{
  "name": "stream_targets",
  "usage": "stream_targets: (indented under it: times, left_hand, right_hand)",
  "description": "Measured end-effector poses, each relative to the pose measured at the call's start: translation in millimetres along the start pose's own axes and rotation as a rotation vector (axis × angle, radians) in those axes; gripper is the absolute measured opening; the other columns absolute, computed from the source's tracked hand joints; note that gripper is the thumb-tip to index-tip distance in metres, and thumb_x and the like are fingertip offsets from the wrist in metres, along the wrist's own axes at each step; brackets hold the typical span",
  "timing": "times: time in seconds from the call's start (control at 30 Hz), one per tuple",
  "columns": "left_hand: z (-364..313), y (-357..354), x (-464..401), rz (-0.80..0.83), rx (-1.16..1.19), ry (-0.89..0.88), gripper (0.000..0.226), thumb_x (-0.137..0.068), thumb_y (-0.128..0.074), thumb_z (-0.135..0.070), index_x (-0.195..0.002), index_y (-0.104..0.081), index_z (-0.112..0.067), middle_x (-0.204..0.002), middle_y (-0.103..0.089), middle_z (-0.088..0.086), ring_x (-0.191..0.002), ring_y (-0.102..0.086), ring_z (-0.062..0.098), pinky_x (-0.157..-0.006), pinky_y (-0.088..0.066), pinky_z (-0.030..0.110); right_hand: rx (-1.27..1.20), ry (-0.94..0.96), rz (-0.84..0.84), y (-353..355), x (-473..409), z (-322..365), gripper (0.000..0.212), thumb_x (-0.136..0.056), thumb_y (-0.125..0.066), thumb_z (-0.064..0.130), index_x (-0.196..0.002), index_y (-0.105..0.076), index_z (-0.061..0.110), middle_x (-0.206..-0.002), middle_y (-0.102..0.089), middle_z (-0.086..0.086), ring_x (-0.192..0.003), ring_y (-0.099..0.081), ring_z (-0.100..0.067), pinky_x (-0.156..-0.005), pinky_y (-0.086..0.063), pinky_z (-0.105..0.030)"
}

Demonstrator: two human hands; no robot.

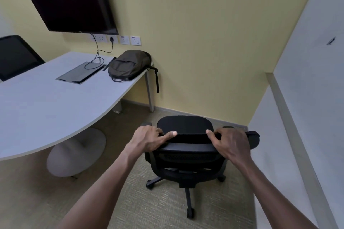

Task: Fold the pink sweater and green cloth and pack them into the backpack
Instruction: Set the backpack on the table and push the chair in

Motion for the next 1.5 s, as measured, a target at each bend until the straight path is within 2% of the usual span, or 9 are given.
stream_targets:
  times: [0.13, 0.33, 0.5, 0.63, 0.83, 1.0, 1.13, 1.3, 1.5]
  left_hand:
    - [9.9, -1.4, 19.8, -0.041, -0.005, 0.012, 0.098, -0.07, -0.008, -0.099, -0.061, -0.053, -0.013, -0.054, -0.053, 0.004, -0.054, -0.055, 0.021, -0.053, -0.041, 0.034]
    - [22.7, 3.6, 33.5, -0.091, 0.006, 0.075, 0.091, -0.074, -0.009, -0.096, -0.061, -0.058, -0.02, -0.055, -0.058, 0.001, -0.055, -0.057, 0.015, -0.054, -0.044, 0.033]
    - [37.5, 11.7, 31.4, -0.19, 0.061, 0.162, 0.086, -0.077, -0.016, -0.094, -0.085, -0.072, -0.03, -0.069, -0.068, -0.005, -0.064, -0.06, 0.01, -0.054, -0.044, 0.027]
    - [46.9, 18.6, 22.1, -0.266, 0.089, 0.215, 0.081, -0.082, -0.021, -0.088, -0.095, -0.075, -0.03, -0.063, -0.064, -0.006, -0.059, -0.057, 0.005, -0.051, -0.042, 0.026]
    - [68.3, 24.9, -15.5, -0.319, 0.109, 0.297, 0.082, -0.08, -0.02, -0.091, -0.095, -0.075, -0.032, -0.066, -0.065, -0.008, -0.062, -0.056, 0.004, -0.051, -0.037, 0.025]
    - [95.4, 30.7, -50.6, -0.332, 0.13, 0.399, 0.078, -0.08, -0.024, -0.091, -0.093, -0.075, -0.034, -0.066, -0.064, -0.011, -0.065, -0.058, 0.005, -0.055, -0.04, 0.027]
    - [117.0, 36.5, -76.2, -0.377, 0.169, 0.456, 0.077, -0.079, -0.027, -0.091, -0.091, -0.075, -0.033, -0.068, -0.066, -0.011, -0.065, -0.059, 0.006, -0.056, -0.041, 0.027]
    - [145.1, 41.4, -104.9, -0.404, 0.205, 0.553, 0.078, -0.078, -0.028, -0.092, -0.094, -0.076, -0.032, -0.073, -0.071, -0.011, -0.066, -0.062, 0.006, -0.063, -0.053, 0.031]
    - [171.6, 47.0, -141.2, -0.431, 0.219, 0.548, 0.076, -0.078, -0.033, -0.091, -0.093, -0.077, -0.031, -0.067, -0.069, -0.012, -0.058, -0.059, 0.002, -0.053, -0.039, 0.024]
  right_hand:
    - [-0.025, 0.044, -0.017, 4.9, 8.4, 13.2, 0.064, -0.091, -0.022, 0.074, -0.064, -0.058, 0.029, -0.046, -0.049, 0.007, -0.046, -0.047, -0.007, -0.068, -0.043, -0.033]
    - [-0.08, 0.077, 0.006, 0.1, -1.7, 27.2, 0.069, -0.09, -0.023, 0.075, -0.078, -0.072, 0.028, -0.046, -0.052, 0.007, -0.047, -0.049, -0.005, -0.065, -0.036, -0.028]
    - [-0.123, 0.111, 0.015, -8.5, -28.8, 37.6, 0.064, -0.091, -0.03, 0.072, -0.084, -0.075, 0.026, -0.05, -0.056, 0.006, -0.053, -0.055, -0.013, -0.071, -0.042, -0.031]
    - [-0.165, 0.17, 0.037, -22.3, -63.5, 46.9, 0.064, -0.09, -0.028, 0.073, -0.09, -0.076, 0.03, -0.055, -0.061, 0.005, -0.057, -0.058, -0.014, -0.076, -0.046, -0.034]
    - [-0.211, 0.253, 0.032, -45.0, -127.3, 61.2, 0.058, -0.093, -0.034, 0.068, -0.079, -0.071, 0.025, -0.058, -0.06, 0.003, -0.059, -0.052, -0.017, -0.065, -0.033, -0.03]
    - [-0.276, 0.332, 0.056, -65.3, -184.1, 82.4, 0.055, -0.094, -0.038, 0.066, -0.079, -0.071, 0.024, -0.056, -0.057, 0.005, -0.057, -0.051, -0.014, -0.066, -0.033, -0.03]
    - [-0.31, 0.405, 0.107, -80.1, -225.0, 103.6, 0.047, -0.093, -0.04, 0.064, -0.067, -0.053, 0.028, -0.051, -0.045, 0.011, -0.053, -0.046, -0.011, -0.067, -0.035, -0.031]
    - [-0.353, 0.467, 0.152, -100.8, -271.2, 124.4, 0.046, -0.096, -0.043, 0.055, -0.071, -0.062, 0.02, -0.057, -0.049, 0.008, -0.059, -0.051, -0.017, -0.075, -0.044, -0.035]
    - [-0.386, 0.516, 0.163, -126.5, -329.5, 149.8, 0.038, -0.097, -0.046, 0.043, -0.064, -0.048, 0.025, -0.054, -0.041, 0.009, -0.059, -0.046, -0.021, -0.07, -0.037, -0.034]
Point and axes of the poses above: each hand's wrist, its own x-axis away from the middle knuckle, its own y-axis out of the back of the hand, z = x × y, the point moved 7 cm from there along -x, towards the middle knuckle
